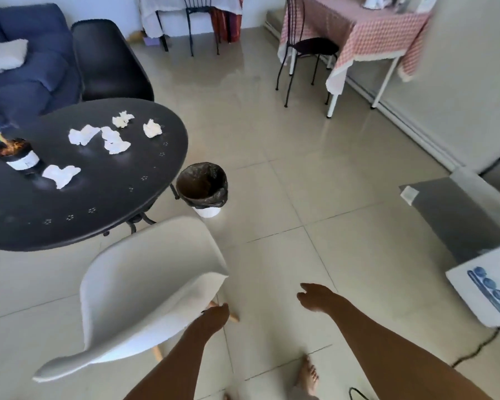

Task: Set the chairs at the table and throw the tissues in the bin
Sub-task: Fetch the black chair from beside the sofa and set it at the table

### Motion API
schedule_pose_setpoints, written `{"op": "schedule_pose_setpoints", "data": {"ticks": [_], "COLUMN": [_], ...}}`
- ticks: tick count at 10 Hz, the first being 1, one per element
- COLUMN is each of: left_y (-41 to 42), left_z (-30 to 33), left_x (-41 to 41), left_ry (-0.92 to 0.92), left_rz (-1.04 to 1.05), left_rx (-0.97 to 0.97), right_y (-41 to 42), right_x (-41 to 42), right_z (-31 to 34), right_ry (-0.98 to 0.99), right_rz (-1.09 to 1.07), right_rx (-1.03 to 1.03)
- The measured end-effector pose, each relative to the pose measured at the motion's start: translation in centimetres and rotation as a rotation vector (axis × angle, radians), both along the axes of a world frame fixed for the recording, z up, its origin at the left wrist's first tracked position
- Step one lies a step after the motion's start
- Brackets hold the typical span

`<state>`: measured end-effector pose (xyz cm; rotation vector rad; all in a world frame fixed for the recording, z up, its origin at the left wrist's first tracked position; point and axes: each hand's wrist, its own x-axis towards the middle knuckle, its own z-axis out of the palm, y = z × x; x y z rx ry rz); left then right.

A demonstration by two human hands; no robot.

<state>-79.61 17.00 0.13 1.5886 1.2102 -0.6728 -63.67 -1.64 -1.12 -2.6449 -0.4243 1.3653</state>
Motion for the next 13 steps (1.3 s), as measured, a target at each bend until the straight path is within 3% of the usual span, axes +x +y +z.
{"op": "schedule_pose_setpoints", "data": {"ticks": [1, 2, 4, 5, 7, 13], "left_y": [-3.0, -6.6, -9.5, -9.2, -4.5, 19.9], "left_z": [-1.0, -1.7, -1.1, -0.8, -0.8, -0.6], "left_x": [6.8, 15.3, 25.3, 28.2, 36.4, 68.3], "left_ry": [-0.039, 0.027, 0.032, 0.069, 0.053, 0.102], "left_rz": [-0.120, -0.301, -0.648, -0.681, -0.733, -0.611], "left_rx": [-0.032, 0.062, 0.198, 0.234, 0.321, 0.381], "right_y": [-3.9, -9.8, -14.3, -14.0, -9.1, 17.1], "right_x": [3.7, 9.7, 18.7, 22.2, 31.4, 68.6], "right_z": [-0.7, -1.5, -0.8, -0.5, -1.1, -1.0], "right_ry": [-0.031, -0.066, -0.094, -0.098, -0.122, -0.138], "right_rz": [-0.040, -0.133, -0.149, -0.133, -0.066, 0.230], "right_rx": [-0.028, -0.074, -0.138, -0.148, -0.140, -0.102]}}
